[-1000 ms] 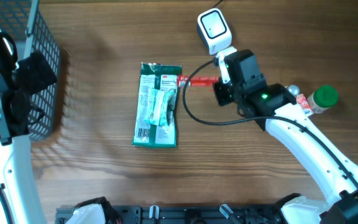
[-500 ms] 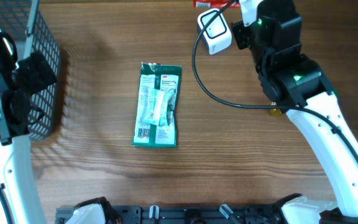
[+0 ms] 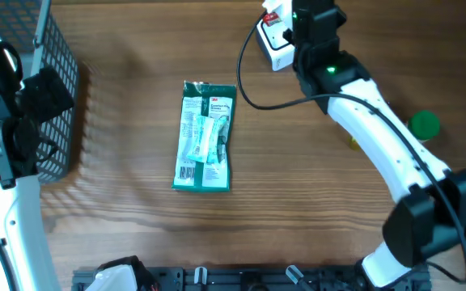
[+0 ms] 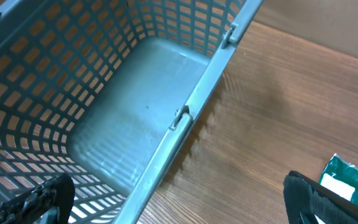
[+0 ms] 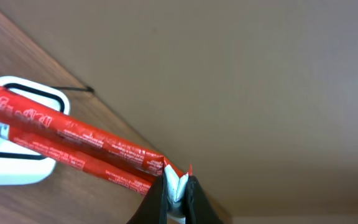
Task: Scan the item barcode
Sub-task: 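Hold the red stick packet against the scanner with the right gripper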
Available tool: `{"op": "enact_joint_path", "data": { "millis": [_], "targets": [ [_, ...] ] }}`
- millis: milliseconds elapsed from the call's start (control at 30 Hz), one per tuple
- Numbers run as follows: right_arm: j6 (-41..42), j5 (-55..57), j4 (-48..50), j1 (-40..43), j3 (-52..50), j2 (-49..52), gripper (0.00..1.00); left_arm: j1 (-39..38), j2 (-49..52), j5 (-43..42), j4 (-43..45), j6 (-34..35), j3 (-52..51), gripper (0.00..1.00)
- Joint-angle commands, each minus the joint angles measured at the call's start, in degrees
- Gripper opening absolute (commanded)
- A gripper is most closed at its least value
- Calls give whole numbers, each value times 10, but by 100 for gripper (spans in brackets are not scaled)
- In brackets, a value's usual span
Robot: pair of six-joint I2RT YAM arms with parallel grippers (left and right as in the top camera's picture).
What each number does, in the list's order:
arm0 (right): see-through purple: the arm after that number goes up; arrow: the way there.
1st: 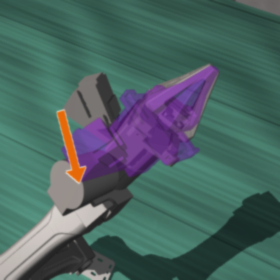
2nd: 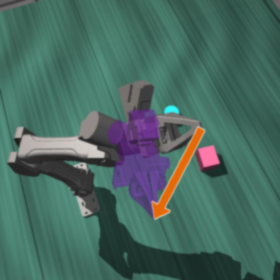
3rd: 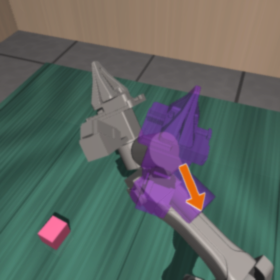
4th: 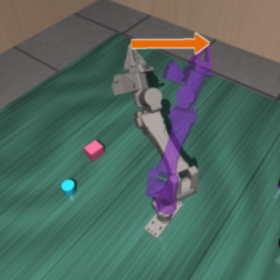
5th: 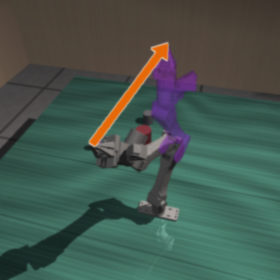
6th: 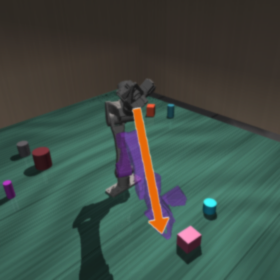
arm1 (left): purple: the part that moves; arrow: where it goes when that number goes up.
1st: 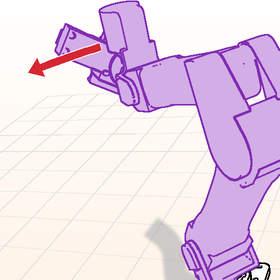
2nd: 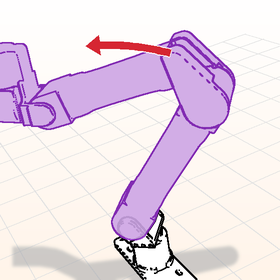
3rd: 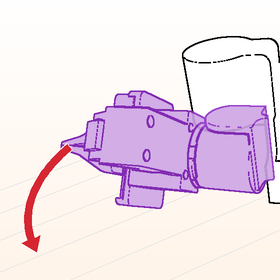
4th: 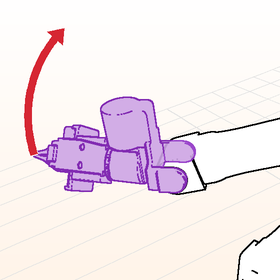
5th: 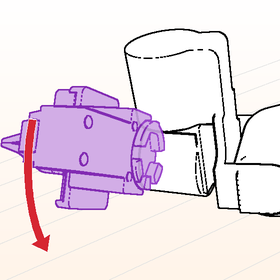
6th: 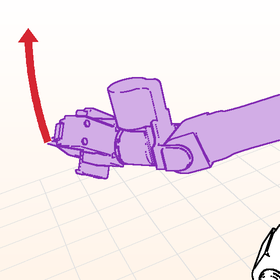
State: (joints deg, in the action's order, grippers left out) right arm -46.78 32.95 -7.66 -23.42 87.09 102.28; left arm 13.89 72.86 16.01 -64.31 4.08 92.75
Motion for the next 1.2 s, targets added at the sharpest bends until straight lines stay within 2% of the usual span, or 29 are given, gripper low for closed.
{"op": "enact_joint_path", "data": {
  "millis": [0,233,333,533,867,1000,1067,1167],
  "targets": [
    [-84,70,75,5,4,48,4,2,-1,-1,2,-7,2,100],
    [-87,119,242,12,4,123,5,2,-1,-1,2,-7,2,100],
    [-86,123,274,12,3,160,4,2,-1,-1,2,-7,2,100],
    [-87,128,278,10,3,221,4,2,-1,-1,2,-7,2,100],
    [-103,151,210,-2,3,229,4,2,-1,-1,2,-7,2,100],
    [-135,261,374,6,3,229,4,2,-1,-1,2,-7,2,100],
    [-203,286,487,12,3,229,4,2,-1,-1,2,-7,2,100],
    [-203,274,493,21,3,230,4,2,-1,-1,2,-7,2,100]
  ]
}}
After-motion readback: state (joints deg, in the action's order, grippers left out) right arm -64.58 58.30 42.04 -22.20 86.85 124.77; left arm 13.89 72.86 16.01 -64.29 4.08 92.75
